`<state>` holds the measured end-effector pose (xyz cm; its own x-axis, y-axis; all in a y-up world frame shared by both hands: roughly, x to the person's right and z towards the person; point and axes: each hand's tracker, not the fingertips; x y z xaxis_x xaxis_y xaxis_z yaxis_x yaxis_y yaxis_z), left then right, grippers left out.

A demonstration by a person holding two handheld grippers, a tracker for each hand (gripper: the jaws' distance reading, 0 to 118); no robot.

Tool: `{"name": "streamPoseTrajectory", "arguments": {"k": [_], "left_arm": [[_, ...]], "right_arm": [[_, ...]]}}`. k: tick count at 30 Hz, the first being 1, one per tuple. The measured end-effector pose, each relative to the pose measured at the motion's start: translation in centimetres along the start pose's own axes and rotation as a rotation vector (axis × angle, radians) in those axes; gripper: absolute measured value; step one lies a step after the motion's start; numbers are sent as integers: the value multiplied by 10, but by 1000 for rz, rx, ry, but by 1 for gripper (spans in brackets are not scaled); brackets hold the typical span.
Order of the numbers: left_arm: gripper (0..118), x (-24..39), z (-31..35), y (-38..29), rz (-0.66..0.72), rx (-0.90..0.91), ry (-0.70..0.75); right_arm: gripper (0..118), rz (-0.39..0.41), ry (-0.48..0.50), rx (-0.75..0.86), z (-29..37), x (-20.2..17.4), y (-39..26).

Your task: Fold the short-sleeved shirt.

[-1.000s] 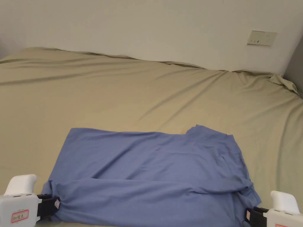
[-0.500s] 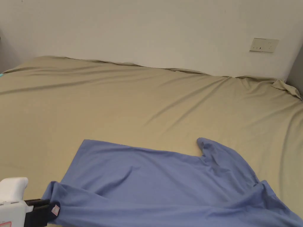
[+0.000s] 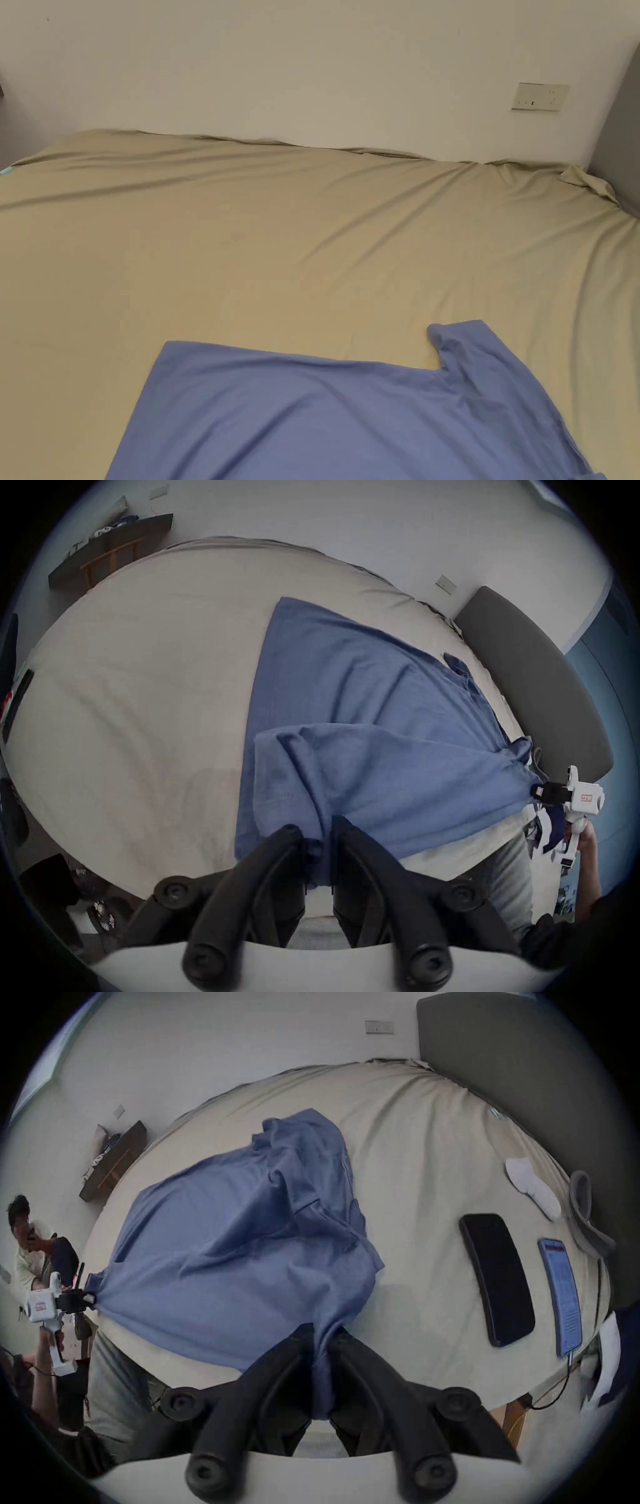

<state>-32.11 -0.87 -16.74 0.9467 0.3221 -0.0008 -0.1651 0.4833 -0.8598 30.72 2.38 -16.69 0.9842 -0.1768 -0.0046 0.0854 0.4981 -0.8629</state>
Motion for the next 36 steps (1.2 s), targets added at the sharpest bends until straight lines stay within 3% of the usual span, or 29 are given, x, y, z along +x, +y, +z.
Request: {"name": "streamPoseTrajectory", "arguments": {"k": [2, 3, 4, 5, 7, 8, 9, 14, 16, 17, 18, 19, 20, 22, 27, 29, 30, 31, 33, 36], "left_arm": [[12, -3, -4, 1, -11, 1, -4], [19, -4, -5, 3, -17, -5, -10], [29, -2, -3, 6, -18, -9, -10], [35, 0, 4, 6, -37, -14, 16], [50, 4, 24, 6, -97, 27, 89], [77, 6, 39, 5, -119, 57, 132], [89, 7, 57, 6, -127, 99, 142], [89, 37, 102, 19, -104, 362, 181], [89, 49, 104, 23, -90, 430, 184], [85, 56, 102, 26, -81, 441, 174], [60, 61, 99, 28, -72, 447, 158], [16, 66, 95, 30, -85, 449, 148], [0, 72, 86, 34, -108, 455, 143], [0, 82, 68, 43, -149, 420, 171], [0, 83, 16, 104, -161, 368, 107], [8, 71, -8, 147, -171, 349, 134], [21, 68, -20, 166, -185, 337, 151], [43, 64, -35, 189, -193, 318, 153], [105, 55, -67, 235, -195, 217, 199], [106, 43, -112, 279, -187, 78, 161]], "right_arm": [[8, -1, -10, -1, -9, -1, -1], [17, 19, -11, 1, -14, -1, 0], [37, 32, -5, -3, -15, -1, 0], [37, 42, -1, -8, -12, -3, 0], [58, 112, -37, 62, 4, -6, -3], [86, 129, -52, 103, 16, -10, -3], [95, 123, -45, 158, 30, -15, -2], [94, 15, 63, 393, 74, -42, 12], [86, 8, 63, 424, 78, -54, 17], [70, 13, 57, 417, 77, -60, 19], [30, 19, 53, 419, 77, -65, 21], [3, 38, 41, 424, 74, -71, 22], [3, 78, -12, 432, 71, -76, 23], [3, 114, 13, 399, 65, -79, 27], [3, 115, 46, 360, 39, -70, 47], [3, 140, 20, 343, 30, -70, 63], [3, 149, 15, 350, 27, -69, 70], [3, 149, 15, 354, 26, -71, 77], [3, 147, 19, 353, 20, -68, 92], [3, 150, 37, 342, 13, -66, 103]]}}
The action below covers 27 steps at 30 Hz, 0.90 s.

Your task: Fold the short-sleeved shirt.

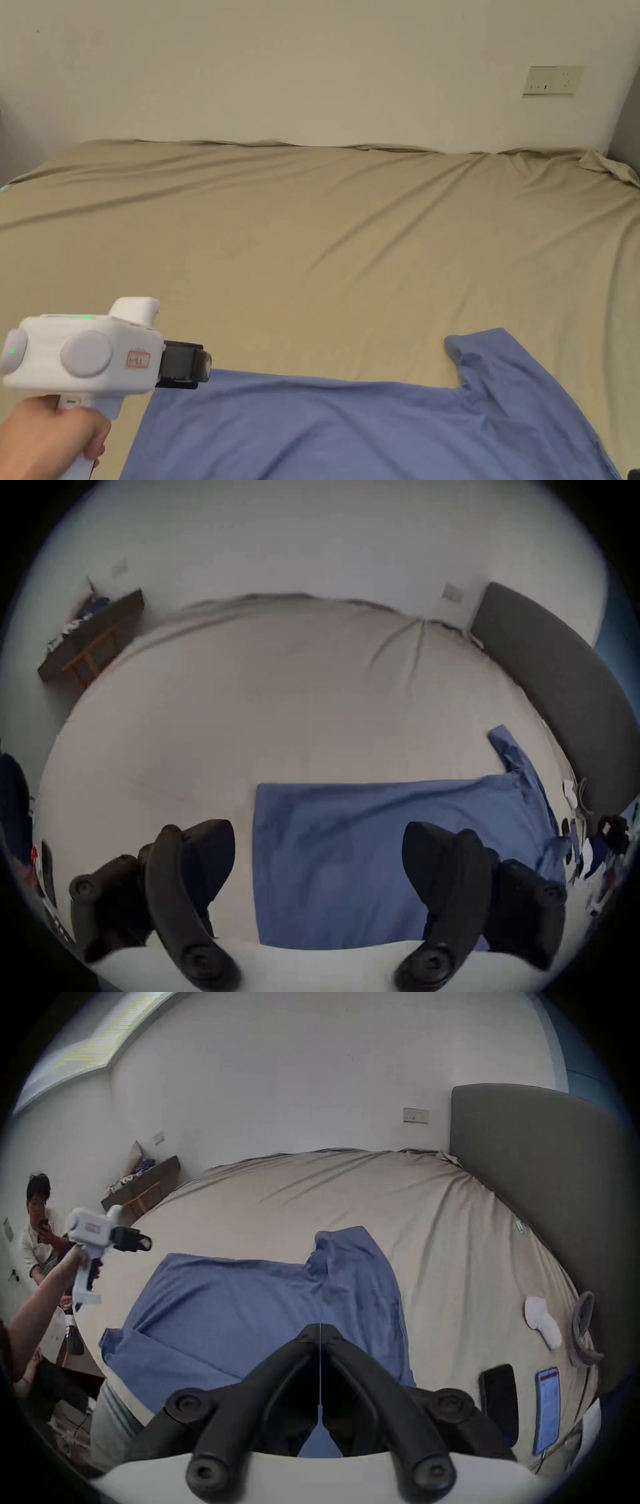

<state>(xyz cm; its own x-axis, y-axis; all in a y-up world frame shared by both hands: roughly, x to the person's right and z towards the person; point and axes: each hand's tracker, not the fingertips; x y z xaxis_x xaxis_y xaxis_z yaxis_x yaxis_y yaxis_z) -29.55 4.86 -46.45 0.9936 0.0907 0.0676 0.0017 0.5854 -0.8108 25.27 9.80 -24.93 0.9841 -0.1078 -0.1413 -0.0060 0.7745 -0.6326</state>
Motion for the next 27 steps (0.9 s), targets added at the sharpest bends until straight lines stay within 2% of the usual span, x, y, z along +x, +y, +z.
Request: {"name": "streamPoseTrajectory", "arguments": {"k": [4, 8, 9, 10, 11, 12, 13, 14, 15, 16, 18, 21, 23, 24, 25, 27], "left_arm": [[106, -9, -53, 14, 100, -155, 6], [106, -4, -79, 6, 70, -258, 22], [104, -5, -82, 2, 85, -276, -19], [94, -7, -82, -2, 106, -260, -69], [80, -9, -80, -5, 95, -238, -44], [48, -6, -71, -5, 56, -194, 61], [11, -8, -68, -4, 25, -181, 84], [4, -13, -68, -6, 43, -187, 24], [4, -19, -65, -7, 107, -173, -57], [4, -22, -64, -6, 145, -184, -67], [4, -22, -59, -6, 126, -171, -56], [4, -16, -55, -3, 99, -170, -56], [4, -11, -51, -3, 76, -172, -59], [4, -7, -50, -2, 61, -173, -61], [4, -5, -49, -2, 39, -170, -66], [4, -1, -50, -1, 23, -181, -68]], "right_arm": [[3, 25, -1, -31, -19, 7, 11], [3, 30, 4, -56, -49, 28, 40], [3, 20, 5, -68, -60, 37, 50], [5, -6, 5, -87, -74, 48, 62], [18, -41, 22, -124, -88, 57, 73], [55, -75, 22, -176, -109, 69, 86], [90, -88, 29, -259, -133, 81, 94], [108, -93, 4, -326, -154, 88, 100], [111, -85, -24, -393, -177, 92, 105], [110, -75, -41, -446, -200, 96, 108], [110, -77, -79, -537, -238, 100, 108], [110, -137, -174, -610, -279, 94, 102], [109, -161, -135, -622, -287, 86, 102], [104, -171, -94, -638, -289, 80, 100], [89, -164, -87, -662, -290, 75, 99], [39, -110, -129, -705, -292, 66, 98]]}}
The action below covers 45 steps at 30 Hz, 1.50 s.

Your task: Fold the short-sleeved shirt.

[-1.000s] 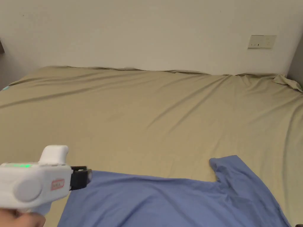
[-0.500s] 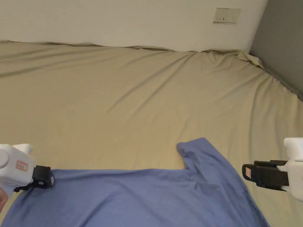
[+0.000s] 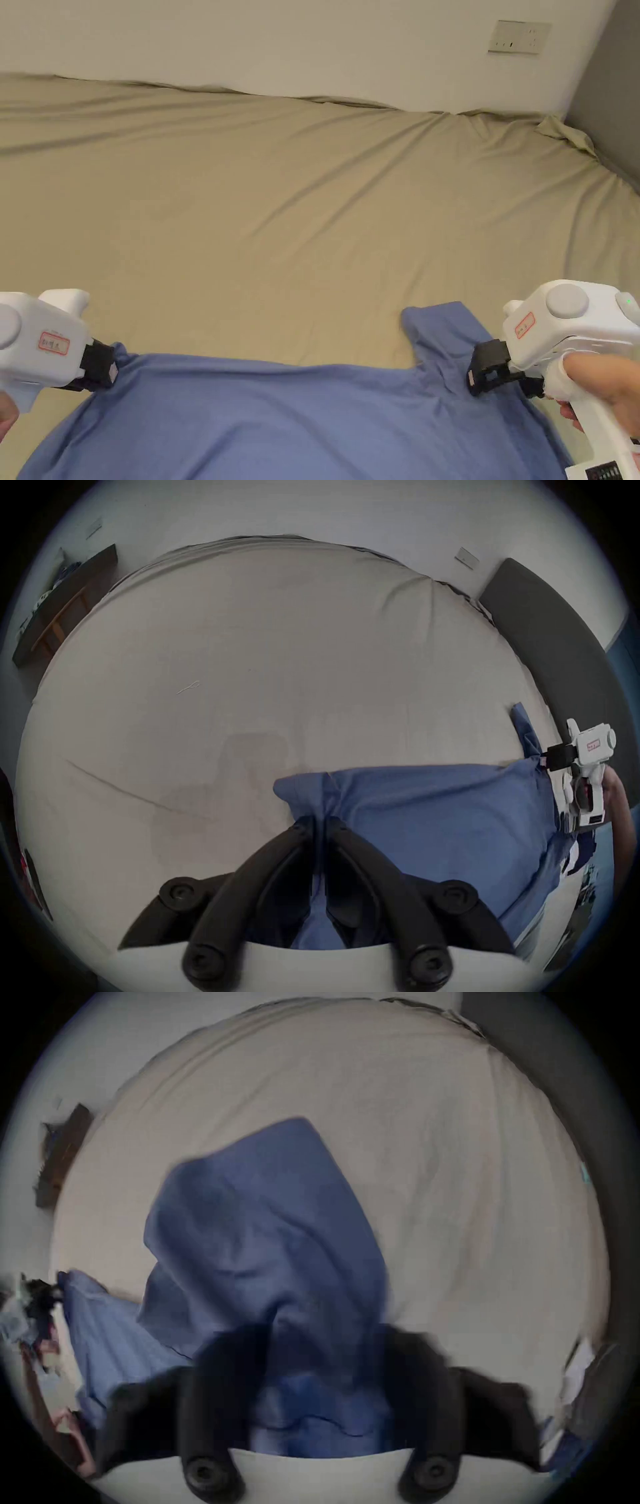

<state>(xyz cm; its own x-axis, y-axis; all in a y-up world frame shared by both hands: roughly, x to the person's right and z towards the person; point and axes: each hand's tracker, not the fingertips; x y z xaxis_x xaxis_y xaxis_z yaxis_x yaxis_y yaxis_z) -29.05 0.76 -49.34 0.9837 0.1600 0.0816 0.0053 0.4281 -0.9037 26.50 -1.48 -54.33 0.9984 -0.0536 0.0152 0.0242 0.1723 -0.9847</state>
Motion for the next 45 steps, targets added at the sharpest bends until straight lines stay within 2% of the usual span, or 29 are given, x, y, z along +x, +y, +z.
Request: {"name": "streamPoseTrajectory", "arguments": {"k": [1, 2, 3, 4, 7, 11, 17, 24, 30, 33, 38, 41, 45], "left_arm": [[4, 0, -2, 1, -7, 1, 6], [4, 0, -3, 1, -7, -1, 7], [4, 0, -1, 1, -7, 2, 6], [4, 0, 3, 1, -2, 21, 2], [4, -2, 18, 2, -3, 57, -19], [4, -6, 49, -1, -30, 120, -13], [4, -3, 111, -24, -72, 198, -62], [4, -7, 180, -88, -132, 260, -51], [4, -17, 190, -176, -111, 238, -95], [4, -13, 177, -227, -104, 201, -58], [4, -22, 149, -287, -18, 89, -64], [4, -29, 138, -302, 23, 82, -66], [4, -29, 138, -303, 23, 58, -98]], "right_arm": [[18, 24, -83, 16, 3, -5, -2], [7, 13, -46, 49, 9, -6, -4], [4, -15, 41, 64, 14, -6, -4], [4, -40, 50, 82, 22, -7, -7], [4, 43, 48, 150, 46, -10, -18], [4, 105, 125, 261, 90, -7, -40], [4, 143, 166, 392, 160, 2, -91], [4, 130, 195, 476, 207, 26, -180], [4, 82, 215, 451, 191, 42, -265], [4, 30, 232, 411, 170, 49, -305], [4, -46, 229, 315, 130, 54, -351], [4, -59, 183, 281, 109, 53, -362], [4, -25, 123, 240, 99, 47, -361]]}}
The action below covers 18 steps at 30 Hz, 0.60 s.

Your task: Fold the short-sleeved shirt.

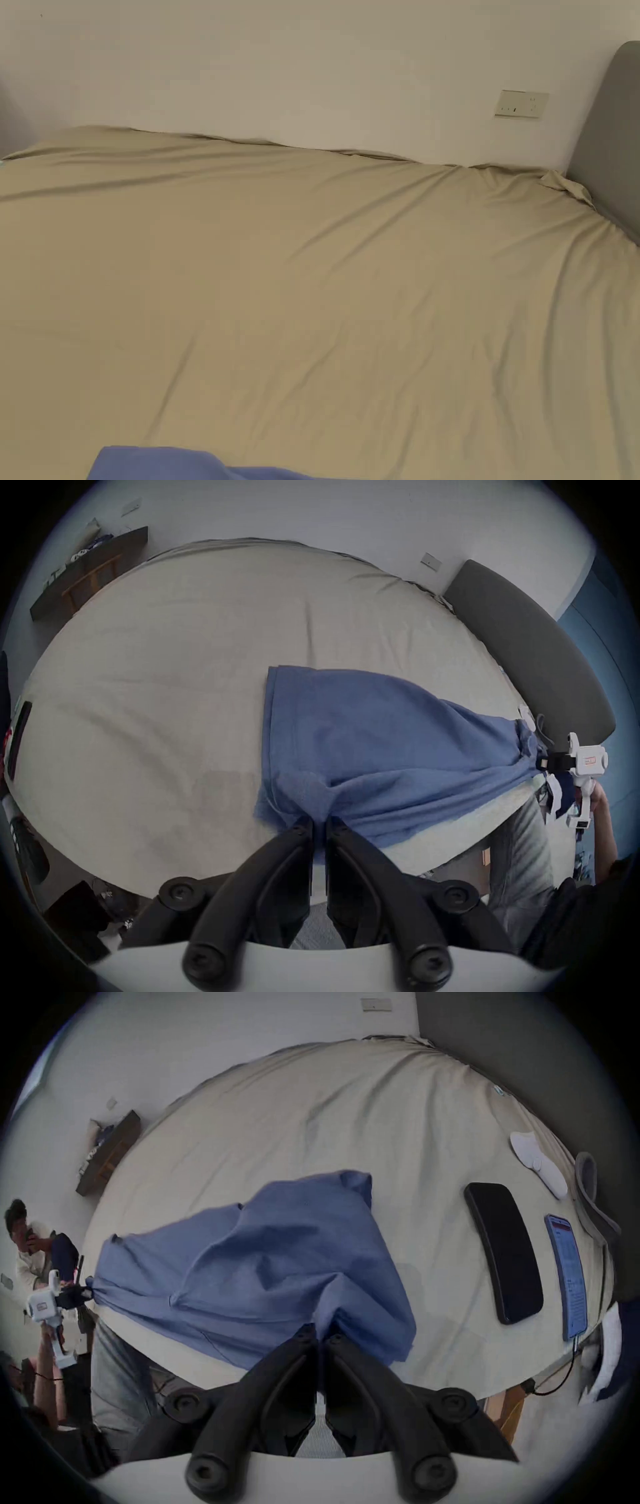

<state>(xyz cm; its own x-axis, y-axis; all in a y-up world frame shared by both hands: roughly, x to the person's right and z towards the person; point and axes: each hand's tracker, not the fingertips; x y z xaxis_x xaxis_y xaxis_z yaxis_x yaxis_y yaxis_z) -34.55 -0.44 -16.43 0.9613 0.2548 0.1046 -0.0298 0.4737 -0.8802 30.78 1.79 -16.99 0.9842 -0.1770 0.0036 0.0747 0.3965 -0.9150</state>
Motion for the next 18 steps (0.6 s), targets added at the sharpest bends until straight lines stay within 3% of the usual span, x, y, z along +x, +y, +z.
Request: {"name": "streamPoseTrajectory", "arguments": {"k": [1, 2, 3, 4, 5, 6, 8, 11, 12, 13, 14, 15, 16, 17, 18], "left_arm": [[13, 3, 3, 0, -9, -3, 11], [28, 5, 7, 1, -26, -15, 28], [67, 8, 13, 1, -35, -15, 52], [92, 13, 22, 2, -39, -12, 69], [95, 16, 30, 2, -44, -5, 77], [95, 21, 44, 5, -41, 51, 43], [95, 34, 68, 10, -40, 137, 26], [95, 56, 93, 20, -63, 318, 37], [95, 62, 99, 24, -64, 370, 44], [92, 67, 103, 26, -54, 424, 59], [84, 70, 105, 28, -46, 460, 58], [53, 72, 106, 30, -47, 496, 65], [12, 73, 103, 32, -48, 500, 64], [1, 73, 101, 35, -47, 484, 61], [0, 73, 95, 39, -41, 485, 71]], "right_arm": [[6, 12, 4, -7, 3, -4, 1], [16, 27, 8, -3, 9, -8, 2], [39, 59, -6, 13, 18, -9, 3], [64, 97, -44, 50, 29, -14, 5], [85, 119, -76, 79, 39, -20, 6], [93, 142, -102, 122, 52, -28, 7], [93, 168, -106, 244, 79, -44, 6], [91, 137, -58, 394, 103, -60, 8], [80, 128, -48, 434, 109, -65, 8], [59, 128, -51, 459, 112, -70, 8], [29, 135, -50, 478, 113, -74, 8], [4, 146, -59, 483, 111, -77, 8], [4, 150, -73, 488, 109, -80, 9], [4, 153, -95, 485, 105, -82, 9], [4, 159, -85, 463, 102, -82, 9]]}}
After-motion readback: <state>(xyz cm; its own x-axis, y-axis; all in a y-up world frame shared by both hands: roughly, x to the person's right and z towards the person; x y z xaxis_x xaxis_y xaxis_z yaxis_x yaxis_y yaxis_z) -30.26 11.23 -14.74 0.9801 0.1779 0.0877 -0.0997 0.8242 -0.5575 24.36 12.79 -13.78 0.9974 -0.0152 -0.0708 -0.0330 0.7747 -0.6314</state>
